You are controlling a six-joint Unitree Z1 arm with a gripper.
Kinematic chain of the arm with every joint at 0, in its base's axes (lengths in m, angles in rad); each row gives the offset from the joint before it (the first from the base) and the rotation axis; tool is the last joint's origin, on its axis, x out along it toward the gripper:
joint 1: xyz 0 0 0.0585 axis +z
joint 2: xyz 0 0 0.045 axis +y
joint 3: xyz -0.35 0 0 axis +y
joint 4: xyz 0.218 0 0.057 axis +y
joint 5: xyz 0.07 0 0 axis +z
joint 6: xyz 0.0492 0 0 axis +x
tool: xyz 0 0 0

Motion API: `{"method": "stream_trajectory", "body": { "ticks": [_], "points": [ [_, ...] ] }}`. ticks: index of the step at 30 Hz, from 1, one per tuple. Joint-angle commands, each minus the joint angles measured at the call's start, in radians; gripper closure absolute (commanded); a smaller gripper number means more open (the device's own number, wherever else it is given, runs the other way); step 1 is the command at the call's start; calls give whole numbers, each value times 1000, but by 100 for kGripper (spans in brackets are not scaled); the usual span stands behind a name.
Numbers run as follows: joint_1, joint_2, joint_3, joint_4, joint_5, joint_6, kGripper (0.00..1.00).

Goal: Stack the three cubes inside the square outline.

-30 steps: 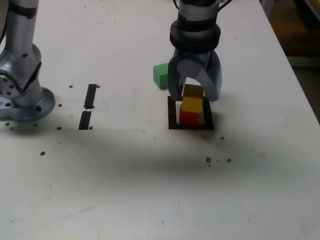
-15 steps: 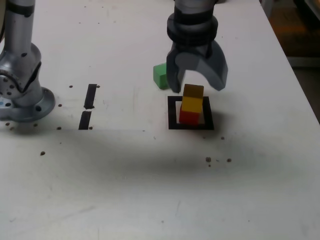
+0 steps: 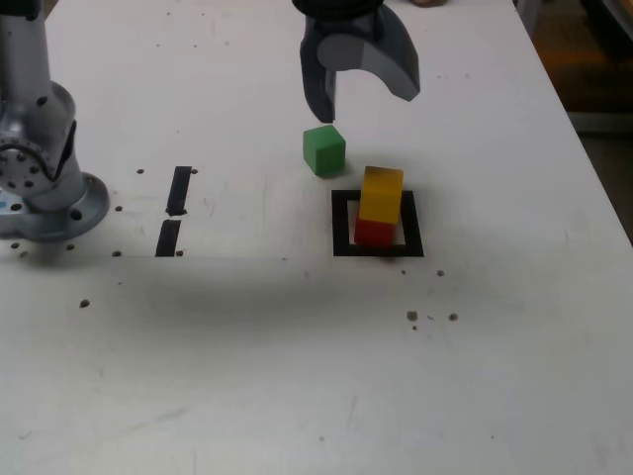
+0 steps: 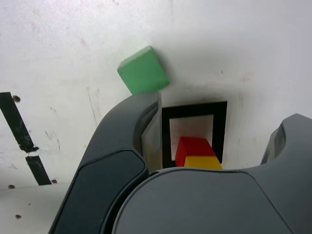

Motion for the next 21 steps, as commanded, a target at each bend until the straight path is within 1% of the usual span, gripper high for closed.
{"method": "stream_trajectory", "body": {
  "ticks": [1,5,10,16,21],
  "points": [
    [20,-8,15,-29,7,2,11],
    [47,-7,45,-75,20,5,9],
    [70,-3,87,-90,21,5,8],
    [89,-7,124,-58,16,4,7],
    [95,6,127,-34,-7,2,7]
  ]
}}
